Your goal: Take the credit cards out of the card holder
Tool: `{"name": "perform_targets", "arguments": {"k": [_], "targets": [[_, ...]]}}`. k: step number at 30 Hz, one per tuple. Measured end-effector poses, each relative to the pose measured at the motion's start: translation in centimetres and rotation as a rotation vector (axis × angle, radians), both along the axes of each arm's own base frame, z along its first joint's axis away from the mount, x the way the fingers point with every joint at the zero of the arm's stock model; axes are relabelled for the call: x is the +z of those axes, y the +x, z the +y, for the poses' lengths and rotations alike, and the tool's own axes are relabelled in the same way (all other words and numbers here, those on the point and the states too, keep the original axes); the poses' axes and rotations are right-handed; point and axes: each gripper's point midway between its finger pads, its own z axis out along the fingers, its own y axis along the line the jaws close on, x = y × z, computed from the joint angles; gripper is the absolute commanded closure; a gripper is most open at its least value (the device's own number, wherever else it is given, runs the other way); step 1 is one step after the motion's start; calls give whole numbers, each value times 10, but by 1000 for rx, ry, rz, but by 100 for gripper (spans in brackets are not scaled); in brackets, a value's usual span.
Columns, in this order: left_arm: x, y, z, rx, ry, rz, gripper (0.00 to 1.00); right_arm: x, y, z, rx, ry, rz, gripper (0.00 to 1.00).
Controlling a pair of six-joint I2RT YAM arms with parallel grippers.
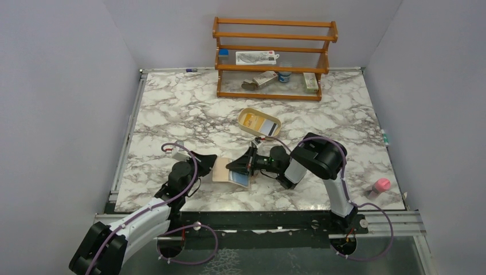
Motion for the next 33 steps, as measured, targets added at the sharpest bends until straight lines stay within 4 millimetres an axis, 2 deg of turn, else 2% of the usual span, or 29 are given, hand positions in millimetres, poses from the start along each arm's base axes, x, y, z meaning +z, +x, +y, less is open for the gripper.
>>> {"name": "perform_targets", "arguments": {"k": [17,23,29,33], "targets": [[-10,-15,-13,-94,3,49,100,-17,-13,-20,-16,-50,52,99],[-13,-19,-17,-117,6,64,100,-25,-15,-27,-22,-70,71,93],[-16,-10,-4,-44,29,62,100,-34,-18,-34,-17,-95,77,82],[-17,-8,-1,-25,39,61,100,-35,-17,-30,-5,-92,63,94]]}}
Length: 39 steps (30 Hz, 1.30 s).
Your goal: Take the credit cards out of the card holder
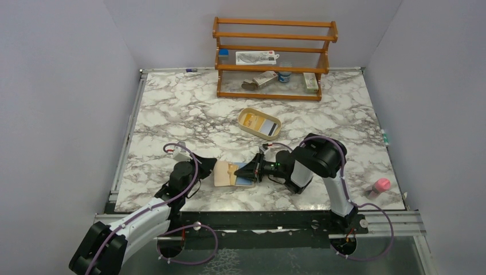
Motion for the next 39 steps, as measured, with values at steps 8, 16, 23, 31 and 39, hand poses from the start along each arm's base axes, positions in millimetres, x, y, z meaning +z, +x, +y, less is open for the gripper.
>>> {"name": "perform_targets", "arguments": {"k": [8,16,23,31,39], "targets": [[-1,0,1,4,8,0,100,-2,2,-4,-7,-7,-5,99],[-2,1,3,10,25,-5,100,8,21,-44,-73,-20,-16,99],[-12,-1,8,16,63,21,100,75,77,-56,-134,7,-248,99],[-17,-2,10,14,95,35,100,113,196,-80,-252,-97,-452,99],[-17,-3,11,6,122,42,100,56,261,-102,-260,-274,-428,99]]}}
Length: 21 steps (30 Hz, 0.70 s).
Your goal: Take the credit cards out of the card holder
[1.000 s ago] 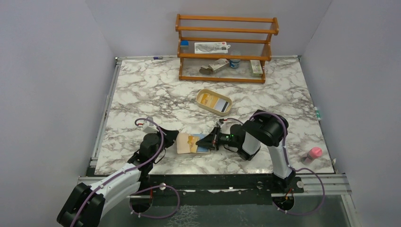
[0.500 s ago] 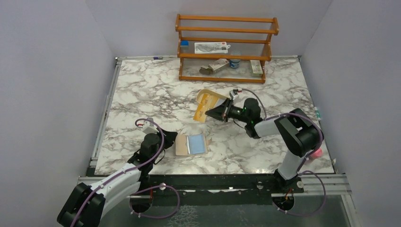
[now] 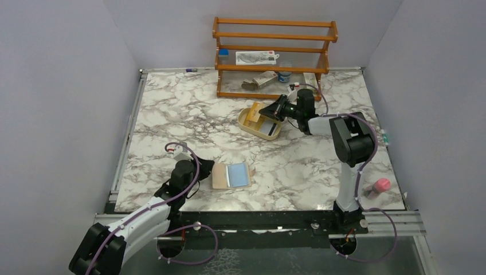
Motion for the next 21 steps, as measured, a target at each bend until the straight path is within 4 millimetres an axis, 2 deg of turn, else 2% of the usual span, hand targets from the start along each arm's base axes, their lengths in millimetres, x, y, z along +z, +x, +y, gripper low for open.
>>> {"name": "perform_targets", "arguments": {"k": [7,18,21], "targets": [[2,1,-1,-4,14,9,100,-32,0,1,23,-65,44,99],[0,2,-1,-8,33,23,100,-46,-6,6,54,-96,43,99],[0,2,-1,-9,34,22,100,-51,-4,14,75,-104,46,87]]}}
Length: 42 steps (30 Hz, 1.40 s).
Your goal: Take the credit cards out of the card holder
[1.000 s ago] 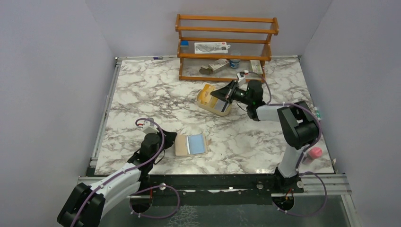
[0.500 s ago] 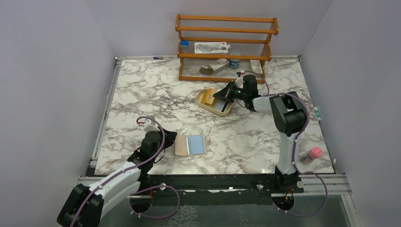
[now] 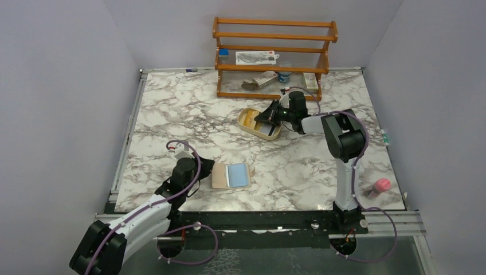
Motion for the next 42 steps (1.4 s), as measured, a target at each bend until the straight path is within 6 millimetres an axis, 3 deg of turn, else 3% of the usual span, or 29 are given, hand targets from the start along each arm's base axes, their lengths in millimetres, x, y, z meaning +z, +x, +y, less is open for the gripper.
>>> {"name": "perform_targets", "arguments": {"k": [7,13,18,19,21,24,26,28,32,36,38,42], "targets": [[1,0,0,-1,5,5,100,-9,-4,12,51,-39,13,56],[1,0,0,-3,17,12,100,3,-2,9,66,-104,-22,51],[14,6,-2,-15,44,1,100,30,10,2,53,-179,-83,51],[19,9,-3,-19,54,-4,95,37,13,0,46,-199,-98,50],[29,14,-5,-27,73,-19,71,54,18,-5,29,-239,-136,40],[46,24,-9,-45,112,-34,34,83,17,-15,2,-293,-196,16],[56,33,-13,-59,142,-38,19,104,12,-22,-13,-308,-246,1],[63,42,-18,-75,174,-39,10,130,-1,-29,-28,-310,-303,0],[61,57,-28,-125,243,-8,1,159,-27,-40,-35,-303,-376,0],[58,71,-32,-171,329,39,1,161,-52,-49,-36,-304,-379,0],[71,81,-35,-188,351,14,1,158,-65,-54,-36,-306,-374,0],[124,102,-42,-222,357,-107,1,156,-91,-63,-37,-304,-374,0]]}}
